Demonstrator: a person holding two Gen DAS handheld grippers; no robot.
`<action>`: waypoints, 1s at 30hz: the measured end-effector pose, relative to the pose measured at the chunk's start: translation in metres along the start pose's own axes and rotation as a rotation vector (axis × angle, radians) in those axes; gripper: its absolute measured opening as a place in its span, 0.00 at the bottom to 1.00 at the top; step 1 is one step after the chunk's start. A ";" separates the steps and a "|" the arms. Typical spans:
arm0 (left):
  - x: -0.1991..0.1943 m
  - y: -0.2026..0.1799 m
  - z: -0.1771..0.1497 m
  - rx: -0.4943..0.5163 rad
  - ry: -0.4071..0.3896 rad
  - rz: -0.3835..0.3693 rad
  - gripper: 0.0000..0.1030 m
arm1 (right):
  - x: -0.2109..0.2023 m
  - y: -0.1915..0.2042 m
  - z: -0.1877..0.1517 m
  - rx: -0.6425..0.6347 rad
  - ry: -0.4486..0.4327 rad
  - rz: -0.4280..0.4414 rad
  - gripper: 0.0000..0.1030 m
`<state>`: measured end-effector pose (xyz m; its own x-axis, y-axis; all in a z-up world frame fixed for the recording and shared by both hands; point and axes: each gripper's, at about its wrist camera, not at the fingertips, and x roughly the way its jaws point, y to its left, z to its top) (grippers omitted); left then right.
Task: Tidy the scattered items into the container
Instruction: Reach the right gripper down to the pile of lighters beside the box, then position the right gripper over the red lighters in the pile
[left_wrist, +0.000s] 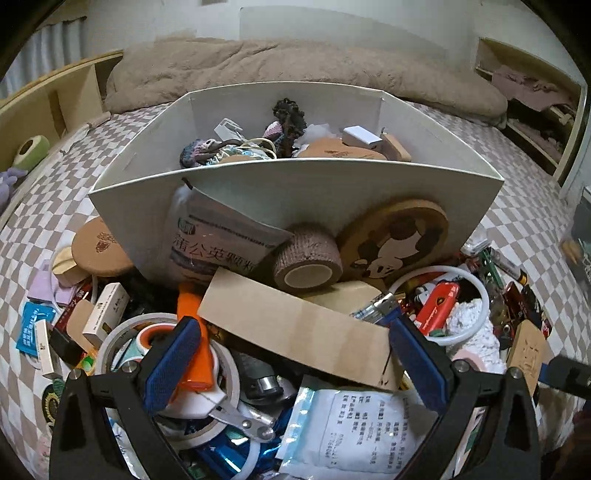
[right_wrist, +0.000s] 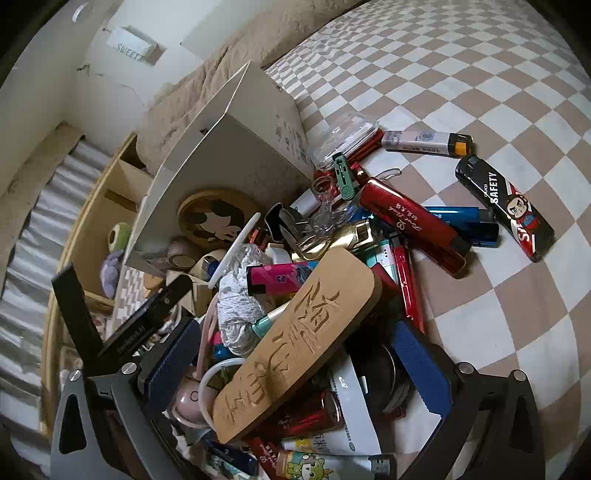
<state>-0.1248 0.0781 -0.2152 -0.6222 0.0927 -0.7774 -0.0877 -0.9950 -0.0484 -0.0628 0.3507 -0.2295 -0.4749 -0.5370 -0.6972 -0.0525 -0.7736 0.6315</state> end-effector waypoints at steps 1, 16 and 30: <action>0.001 -0.001 0.001 -0.005 -0.002 -0.006 1.00 | 0.001 0.000 0.000 0.001 -0.001 0.000 1.00; 0.000 -0.012 -0.020 0.148 0.085 0.077 1.00 | 0.005 0.001 -0.003 -0.032 0.022 -0.025 1.00; -0.025 0.035 -0.041 0.123 0.122 0.160 1.00 | 0.014 0.009 -0.009 -0.102 -0.008 -0.122 1.00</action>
<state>-0.0801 0.0395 -0.2232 -0.5379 -0.0786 -0.8394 -0.0943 -0.9838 0.1526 -0.0625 0.3332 -0.2367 -0.4774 -0.4345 -0.7638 -0.0213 -0.8632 0.5044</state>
